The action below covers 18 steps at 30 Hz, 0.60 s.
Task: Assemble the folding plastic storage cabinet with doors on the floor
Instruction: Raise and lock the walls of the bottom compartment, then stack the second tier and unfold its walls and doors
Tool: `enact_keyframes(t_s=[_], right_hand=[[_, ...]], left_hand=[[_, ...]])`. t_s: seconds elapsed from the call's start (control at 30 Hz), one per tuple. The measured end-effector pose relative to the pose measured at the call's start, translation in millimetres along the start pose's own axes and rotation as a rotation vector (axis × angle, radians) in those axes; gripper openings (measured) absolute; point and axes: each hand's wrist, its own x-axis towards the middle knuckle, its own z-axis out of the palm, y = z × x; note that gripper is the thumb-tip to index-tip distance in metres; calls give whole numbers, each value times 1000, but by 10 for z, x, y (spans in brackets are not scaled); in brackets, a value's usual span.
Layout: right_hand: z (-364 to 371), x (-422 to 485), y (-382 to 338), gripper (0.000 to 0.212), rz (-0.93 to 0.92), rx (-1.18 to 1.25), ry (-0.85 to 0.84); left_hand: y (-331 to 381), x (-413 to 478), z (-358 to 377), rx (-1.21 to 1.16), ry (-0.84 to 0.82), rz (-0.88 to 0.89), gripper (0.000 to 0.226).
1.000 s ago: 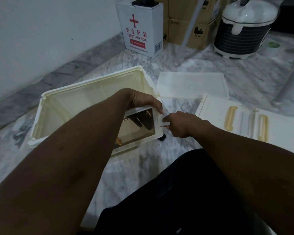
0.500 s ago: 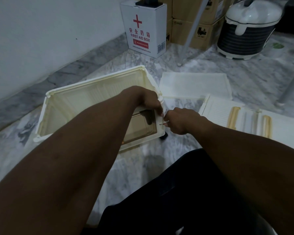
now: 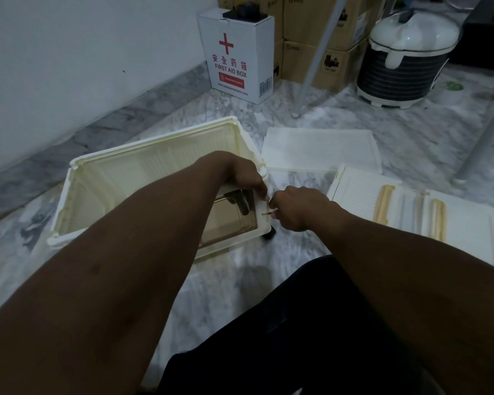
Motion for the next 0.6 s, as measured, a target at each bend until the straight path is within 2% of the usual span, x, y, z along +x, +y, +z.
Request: enact_keyframes(t_s=[0.13,0.3,0.4,0.5,0.6], right_hand=[[-70,-68,-18,40,42,28,-51],[-349,-298,108,45,97,14,-83],[-544,-461,310,40,185,41,-50],[-778,-650,646,39,289,65,-15],[-955,-882,1127,39,383,87,20]], left_hand=[[-55,-70,27,50,179,98,41],[16,-211,-40,390,381,152,56],[108,-296,-104,509,591,144,65],[343,-421,-105,591,810,149,60],[696,-435,-5,523,799,244,49]])
